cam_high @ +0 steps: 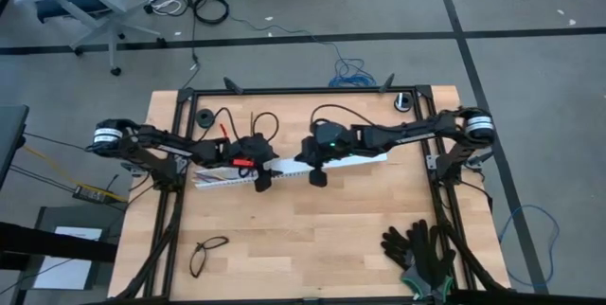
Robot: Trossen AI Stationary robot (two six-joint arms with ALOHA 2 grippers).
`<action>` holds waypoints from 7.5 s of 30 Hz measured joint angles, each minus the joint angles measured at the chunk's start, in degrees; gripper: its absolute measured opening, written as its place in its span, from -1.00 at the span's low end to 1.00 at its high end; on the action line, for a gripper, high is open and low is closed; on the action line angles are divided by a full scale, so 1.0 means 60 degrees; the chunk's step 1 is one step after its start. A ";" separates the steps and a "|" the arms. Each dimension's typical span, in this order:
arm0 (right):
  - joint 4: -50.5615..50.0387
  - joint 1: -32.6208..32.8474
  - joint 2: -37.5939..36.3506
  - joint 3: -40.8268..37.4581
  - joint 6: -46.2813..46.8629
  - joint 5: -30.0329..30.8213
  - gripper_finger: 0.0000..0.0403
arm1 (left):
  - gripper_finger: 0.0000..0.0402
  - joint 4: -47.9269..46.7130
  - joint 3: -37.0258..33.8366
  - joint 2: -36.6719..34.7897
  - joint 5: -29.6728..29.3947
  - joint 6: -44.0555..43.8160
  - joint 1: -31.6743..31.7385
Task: Ziptie cables
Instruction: Close the white cable duct using the cover
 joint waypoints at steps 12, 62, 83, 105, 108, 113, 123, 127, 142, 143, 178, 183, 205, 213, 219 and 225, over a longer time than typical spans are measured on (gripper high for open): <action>0.1902 -0.0004 -0.0704 -0.2318 0.1369 0.0284 -1.00 | 0.27 -0.2696 -0.0289 -0.3306 -0.0505 0.0067 -0.0022; 0.2232 0.0018 -0.0620 -0.2409 0.1543 0.0160 -1.00 | 0.33 -0.1169 -0.1443 -0.1856 -0.0063 0.0311 -0.0710; 0.2174 0.0018 -0.0616 -0.2406 0.1481 0.0153 -1.00 | 0.34 -0.2302 -0.0878 -0.1856 -0.0732 0.1256 -0.0190; 0.2174 0.0036 -0.0616 -0.2406 0.1481 0.0142 -1.00 | 0.34 -0.3952 -0.0372 -0.1867 -0.1057 0.1502 0.0258; 0.2176 0.0036 -0.0616 -0.2406 0.1484 0.0136 -1.00 | 0.34 -0.4149 -0.0372 -0.1867 -0.0812 0.1446 0.0376; 0.2177 0.0036 -0.0616 -0.2406 0.1523 0.0113 -1.00 | 0.26 -0.4219 -0.0372 -0.1867 -0.0494 0.1375 0.0444; 0.2449 -0.0036 0.0191 -0.2395 0.1993 -0.0007 -1.00 | -0.14 -0.3824 -0.0336 -0.1382 -0.0057 0.1164 0.0444; 0.3097 -0.0257 0.1343 -0.1978 0.2040 -0.0080 -1.00 | -0.21 -0.3619 -0.0353 -0.1370 0.0021 0.1168 0.0444; 0.2759 -0.0070 0.1794 0.0184 0.0427 -0.0858 -1.00 | -0.22 -0.3332 -0.0372 -0.1350 0.0141 0.1157 0.0437; 0.2530 -0.0073 0.1601 0.0074 0.0428 -0.0746 -1.00 | -0.22 -0.3328 -0.0372 -0.1350 0.0142 0.1154 0.0437; 0.1544 -0.0007 0.0659 -0.0807 0.0737 -0.0294 -1.00 | 0.35 -0.5193 0.1076 -0.3152 -0.0175 0.1206 0.0410; 0.1438 -0.0007 0.0659 -0.0807 0.0734 -0.0291 -1.00 | 0.28 -0.6609 0.0933 -0.4731 -0.0224 0.0442 0.0298; 0.1503 0.0124 0.0659 -0.0807 0.0752 -0.0328 -1.00 | 0.25 -0.3542 -0.2563 -0.5368 -0.0218 -0.0700 -0.0022; 0.1543 0.0117 0.0659 -0.0807 0.0784 -0.0328 -1.00 | 0.25 -0.3318 -0.2557 -0.5014 -0.0401 -0.0285 -0.0022; 0.1543 0.0117 0.0659 -0.0807 0.0781 -0.0328 -1.00 | 0.25 -0.2994 -0.2557 -0.4956 -0.0473 -0.0072 -0.0022; 0.1543 0.0091 0.0659 -0.0807 0.0781 -0.0324 -1.00 | 0.25 -0.2845 -0.2478 -0.4956 -0.0563 0.0255 -0.0022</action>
